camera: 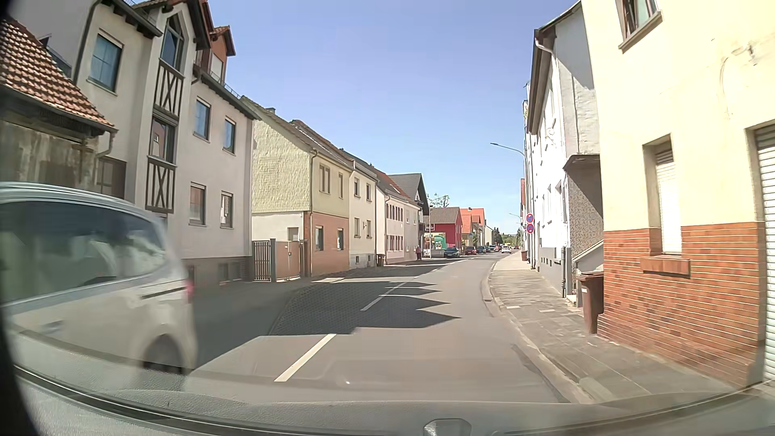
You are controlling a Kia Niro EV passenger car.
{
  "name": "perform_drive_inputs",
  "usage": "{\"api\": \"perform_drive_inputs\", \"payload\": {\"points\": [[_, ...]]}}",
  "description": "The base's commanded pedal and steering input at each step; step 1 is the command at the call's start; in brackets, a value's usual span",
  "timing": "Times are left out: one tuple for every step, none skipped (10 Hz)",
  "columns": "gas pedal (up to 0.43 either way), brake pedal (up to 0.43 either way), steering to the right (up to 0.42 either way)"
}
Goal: Follow the waypoints while adhering to traffic rules and regulations
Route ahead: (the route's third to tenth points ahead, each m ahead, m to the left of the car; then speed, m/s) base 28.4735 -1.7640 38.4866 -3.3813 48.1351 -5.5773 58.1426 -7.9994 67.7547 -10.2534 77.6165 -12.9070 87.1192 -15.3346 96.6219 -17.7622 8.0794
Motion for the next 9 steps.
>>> {"api": "perform_drive_inputs", "payload": {"points": [[0.067, 0.030, 0.024], [0.067, 0.030, 0.024], [0.067, 0.030, 0.024], [0.067, 0.030, 0.024], [0.067, 0.030, 0.024], [0.067, 0.030, 0.024], [0.067, 0.030, 0.024], [0.067, 0.030, 0.024], [0.067, 0.030, 0.024]]}}
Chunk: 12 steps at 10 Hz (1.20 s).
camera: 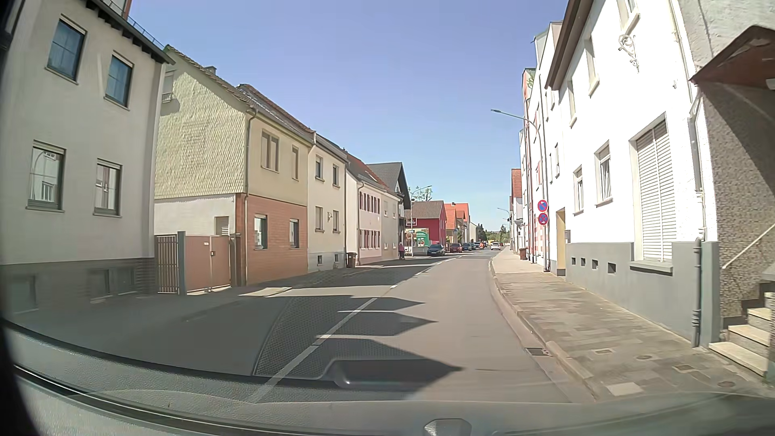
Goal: Follow the waypoints while adhering to traffic rules and regulations
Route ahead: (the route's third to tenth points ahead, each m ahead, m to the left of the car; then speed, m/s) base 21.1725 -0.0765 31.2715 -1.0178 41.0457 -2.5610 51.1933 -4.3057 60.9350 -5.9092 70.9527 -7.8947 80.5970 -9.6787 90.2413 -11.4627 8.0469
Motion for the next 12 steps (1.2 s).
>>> {"api": "perform_drive_inputs", "payload": {"points": [[0.067, 0.030, 0.027], [0.067, 0.030, 0.031], [0.067, 0.030, 0.037], [0.067, 0.030, 0.038], [0.067, 0.030, 0.038], [0.067, 0.030, 0.038], [0.067, 0.030, 0.038], [0.067, 0.030, 0.038], [0.067, 0.030, 0.038], [0.067, 0.030, 0.037], [0.067, 0.030, 0.035], [0.067, 0.030, 0.034]]}}
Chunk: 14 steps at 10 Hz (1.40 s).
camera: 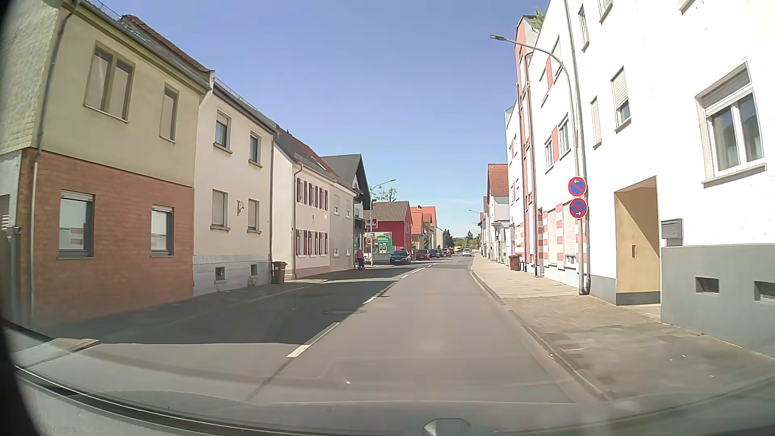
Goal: Follow the waypoints while adhering to traffic rules and regulations
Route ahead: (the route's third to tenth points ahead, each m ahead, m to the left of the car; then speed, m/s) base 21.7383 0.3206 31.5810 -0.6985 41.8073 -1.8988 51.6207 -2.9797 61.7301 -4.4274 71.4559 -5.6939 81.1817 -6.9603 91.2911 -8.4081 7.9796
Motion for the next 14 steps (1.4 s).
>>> {"api": "perform_drive_inputs", "payload": {"points": [[0.067, 0.030, 0.034], [0.067, 0.030, 0.033], [0.067, 0.030, 0.028], [0.067, 0.030, 0.021], [0.067, 0.030, 0.020], [0.067, 0.030, 0.020], [0.067, 0.030, 0.019], [0.067, 0.030, 0.019], [0.067, 0.030, 0.019], [0.067, 0.030, 0.017], [0.067, 0.030, 0.014], [0.067, 0.030, 0.013], [0.067, 0.030, 0.013], [0.067, 0.030, 0.013]]}}
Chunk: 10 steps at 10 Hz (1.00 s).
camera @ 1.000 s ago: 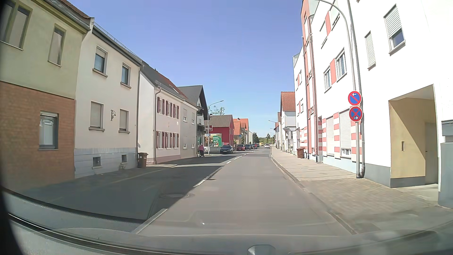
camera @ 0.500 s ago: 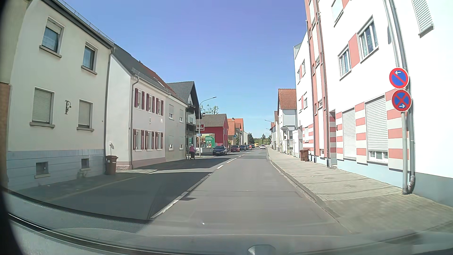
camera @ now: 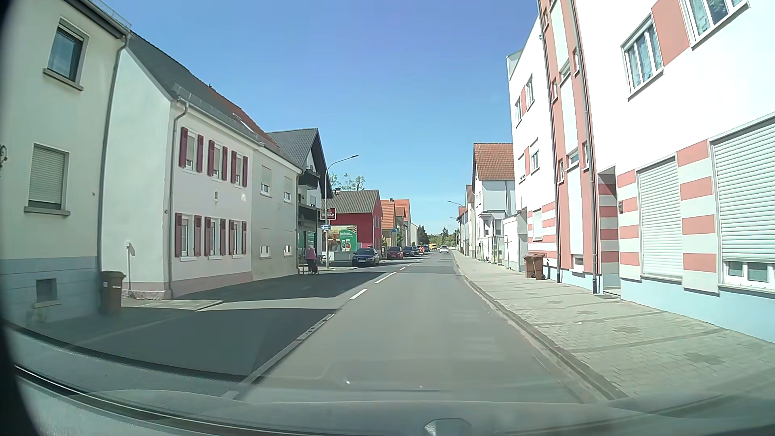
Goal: Follow the waypoints while adhering to traffic rules and regulations
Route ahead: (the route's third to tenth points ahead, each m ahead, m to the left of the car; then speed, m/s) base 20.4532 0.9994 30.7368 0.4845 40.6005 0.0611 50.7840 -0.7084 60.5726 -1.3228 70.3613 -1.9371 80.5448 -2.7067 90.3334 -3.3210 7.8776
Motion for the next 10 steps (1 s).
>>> {"api": "perform_drive_inputs", "payload": {"points": [[0.067, 0.030, 0.013], [0.067, 0.030, 0.011], [0.067, 0.030, 0.010], [0.067, 0.030, 0.010], [0.067, 0.030, 0.010], [0.079, 0.030, 0.010], [0.079, 0.030, 0.010], [0.079, 0.030, 0.010], [0.079, 0.030, 0.010], [0.079, 0.030, 0.010]]}}
